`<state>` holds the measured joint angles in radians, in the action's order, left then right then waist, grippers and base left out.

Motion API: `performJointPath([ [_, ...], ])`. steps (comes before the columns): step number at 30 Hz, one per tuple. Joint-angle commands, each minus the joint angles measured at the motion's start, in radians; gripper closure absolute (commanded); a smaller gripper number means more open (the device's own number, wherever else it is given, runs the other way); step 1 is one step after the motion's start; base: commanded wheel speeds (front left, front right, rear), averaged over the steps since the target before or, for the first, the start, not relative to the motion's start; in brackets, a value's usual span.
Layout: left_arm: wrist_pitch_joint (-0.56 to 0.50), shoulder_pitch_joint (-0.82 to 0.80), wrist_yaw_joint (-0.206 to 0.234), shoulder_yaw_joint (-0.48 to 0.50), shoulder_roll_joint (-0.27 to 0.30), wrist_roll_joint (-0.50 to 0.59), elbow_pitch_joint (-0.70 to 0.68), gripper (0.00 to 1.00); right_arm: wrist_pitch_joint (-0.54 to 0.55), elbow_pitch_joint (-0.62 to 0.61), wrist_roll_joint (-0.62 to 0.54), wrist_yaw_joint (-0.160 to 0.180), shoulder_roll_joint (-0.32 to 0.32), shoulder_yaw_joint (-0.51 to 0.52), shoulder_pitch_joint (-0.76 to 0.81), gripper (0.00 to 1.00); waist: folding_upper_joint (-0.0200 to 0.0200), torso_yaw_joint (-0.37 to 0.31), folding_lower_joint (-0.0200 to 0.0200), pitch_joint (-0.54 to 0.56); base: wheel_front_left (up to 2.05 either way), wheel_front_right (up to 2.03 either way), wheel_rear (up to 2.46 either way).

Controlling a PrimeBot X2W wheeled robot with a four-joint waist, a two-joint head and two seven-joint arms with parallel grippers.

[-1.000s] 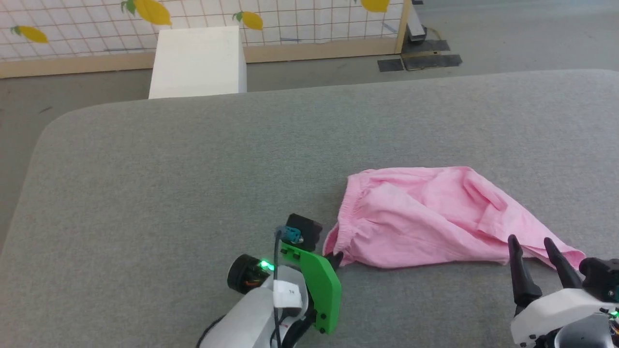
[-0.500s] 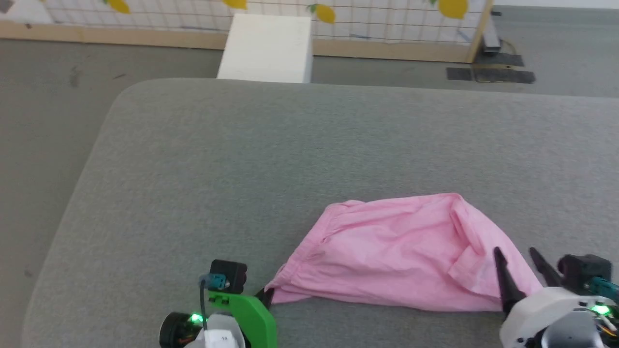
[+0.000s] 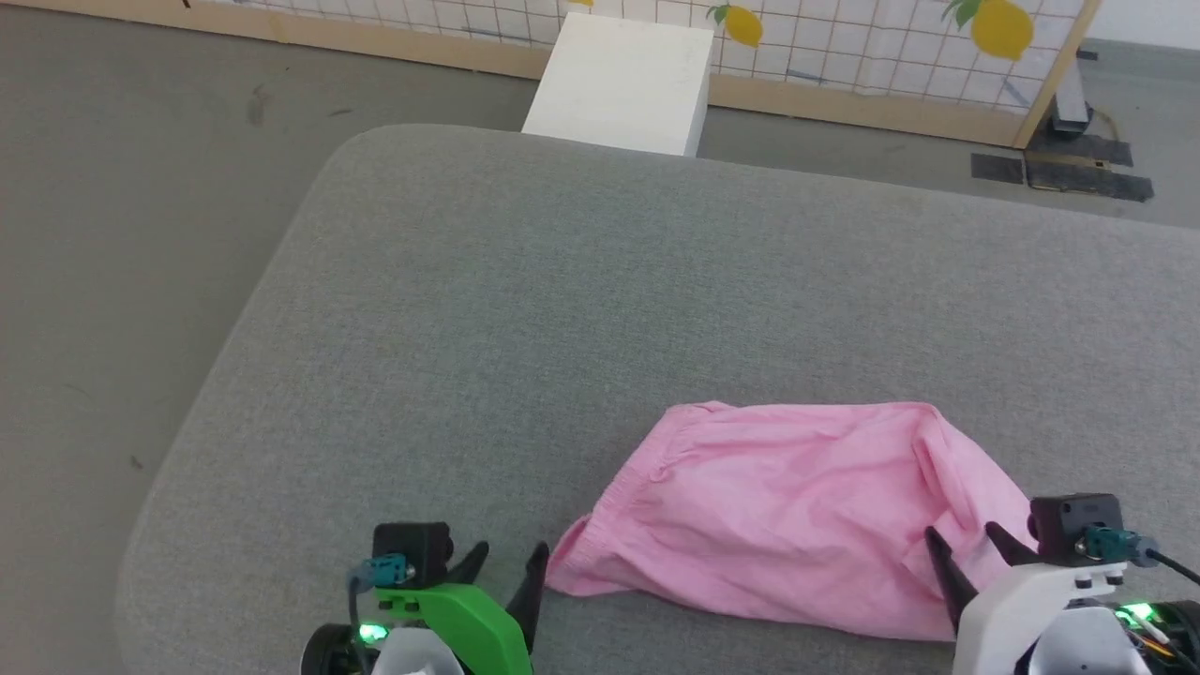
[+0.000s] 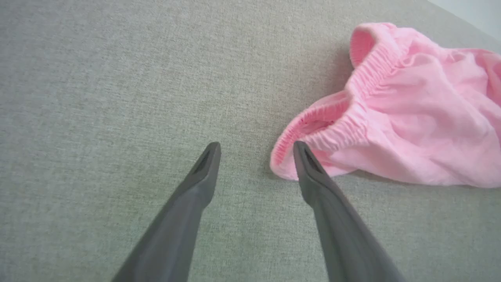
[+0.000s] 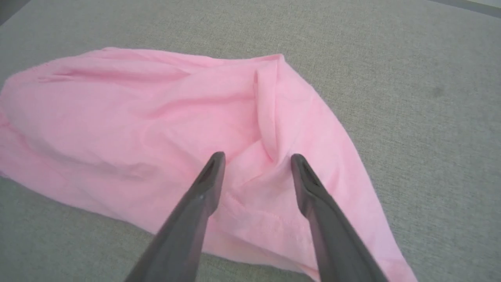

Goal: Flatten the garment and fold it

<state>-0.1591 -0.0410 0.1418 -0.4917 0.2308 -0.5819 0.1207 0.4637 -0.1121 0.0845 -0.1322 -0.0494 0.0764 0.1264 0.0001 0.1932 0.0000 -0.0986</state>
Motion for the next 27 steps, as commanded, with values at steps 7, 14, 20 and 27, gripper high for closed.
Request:
performJointPath([
  [7,0.123,-0.009,-0.001,0.036,-0.011,0.012,-0.011,0.0,0.07,-0.088,-0.047,0.002,-0.001,0.075,0.024,1.0,-0.0001,0.007,0.0,-0.01,0.0,0.0,0.0],
  [14,0.166,-0.031,-0.016,0.034,-0.021,0.016,0.001,0.0,0.121,-0.108,-0.111,0.002,-0.014,0.14,-0.03,1.0,-0.0001,0.012,0.0,-0.021,0.0,0.0,0.0],
  [20,0.177,-0.043,-0.018,0.034,-0.018,0.018,0.0,0.0,0.1,0.023,-0.123,0.002,-0.21,0.107,-0.193,1.0,-0.0001,-0.006,0.0,-0.047,0.0,0.0,0.0],
  [27,0.179,-0.082,-0.025,0.026,-0.021,0.024,-0.002,0.0,-0.014,0.314,-0.128,0.002,-0.374,-0.039,-0.453,0.0,-0.0001,0.008,0.0,-0.093,0.0,0.0,0.0],
])
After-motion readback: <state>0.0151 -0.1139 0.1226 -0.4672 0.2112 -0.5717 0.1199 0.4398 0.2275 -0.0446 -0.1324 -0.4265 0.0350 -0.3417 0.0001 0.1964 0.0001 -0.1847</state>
